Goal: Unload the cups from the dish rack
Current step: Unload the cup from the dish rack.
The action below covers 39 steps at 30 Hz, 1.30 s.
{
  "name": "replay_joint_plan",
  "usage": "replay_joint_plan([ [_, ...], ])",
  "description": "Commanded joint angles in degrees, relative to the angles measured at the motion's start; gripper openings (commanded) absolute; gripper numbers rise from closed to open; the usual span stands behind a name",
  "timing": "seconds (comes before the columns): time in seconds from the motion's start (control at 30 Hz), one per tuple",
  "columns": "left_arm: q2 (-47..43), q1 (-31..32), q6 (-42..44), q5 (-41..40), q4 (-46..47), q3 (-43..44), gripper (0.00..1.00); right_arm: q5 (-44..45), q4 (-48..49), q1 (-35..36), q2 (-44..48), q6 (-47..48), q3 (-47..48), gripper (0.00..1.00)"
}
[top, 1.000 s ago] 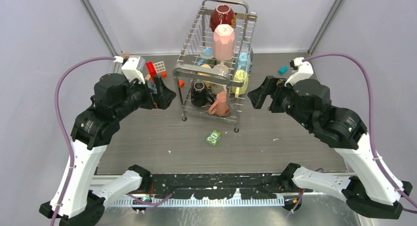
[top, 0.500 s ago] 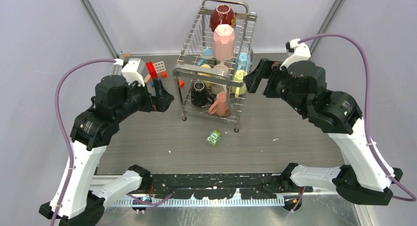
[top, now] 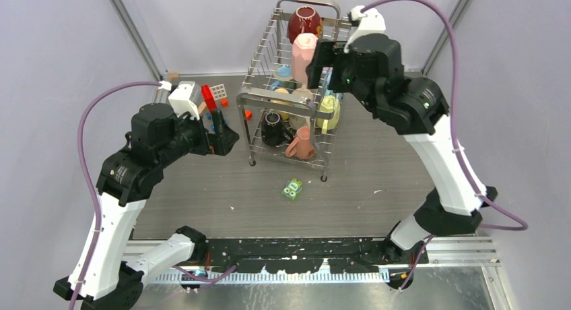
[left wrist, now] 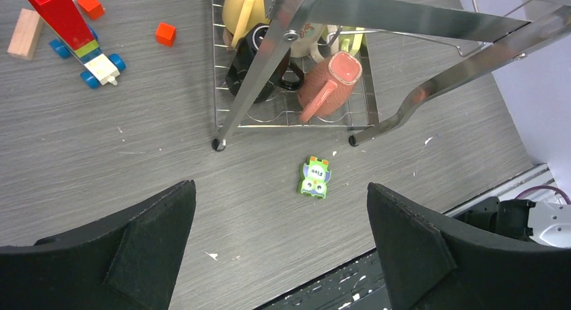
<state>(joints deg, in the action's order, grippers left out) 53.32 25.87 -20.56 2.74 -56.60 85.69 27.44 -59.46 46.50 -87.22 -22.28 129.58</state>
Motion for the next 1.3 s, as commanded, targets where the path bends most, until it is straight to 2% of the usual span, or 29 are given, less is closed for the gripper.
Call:
replay_joint_plan([
  [0.0, 0.0, 0.2, 1.3, 1.6, -0.3, 1.6, 1.00, 1.5, 4.0, -0.8, -4.7, 7.2, 6.8, 1.00],
  [0.3, -0.2, 0.2, 1.1, 2.3, -1.1, 2.2, 1.00, -2.5, 9.9, -6.6, -13.6, 11.8, 14.0, 1.00],
  [0.47, -0.2, 0.1, 1.0, 2.5, -1.4, 2.6, 1.00, -7.8, 12.5, -9.4, -16.4, 12.4, 14.3, 1.00],
  [0.73, 0.1, 0.2, 0.7, 2.6, -1.5, 2.4, 1.00, -10.9, 13.7, -9.4, -18.6, 12.9, 13.3, 1.00],
  [1.27, 0.7, 0.1, -0.9, 3.3, -2.3, 3.1, 1.00, -7.7, 11.7, -9.4, -24.0, 15.8, 13.1, 1.00],
])
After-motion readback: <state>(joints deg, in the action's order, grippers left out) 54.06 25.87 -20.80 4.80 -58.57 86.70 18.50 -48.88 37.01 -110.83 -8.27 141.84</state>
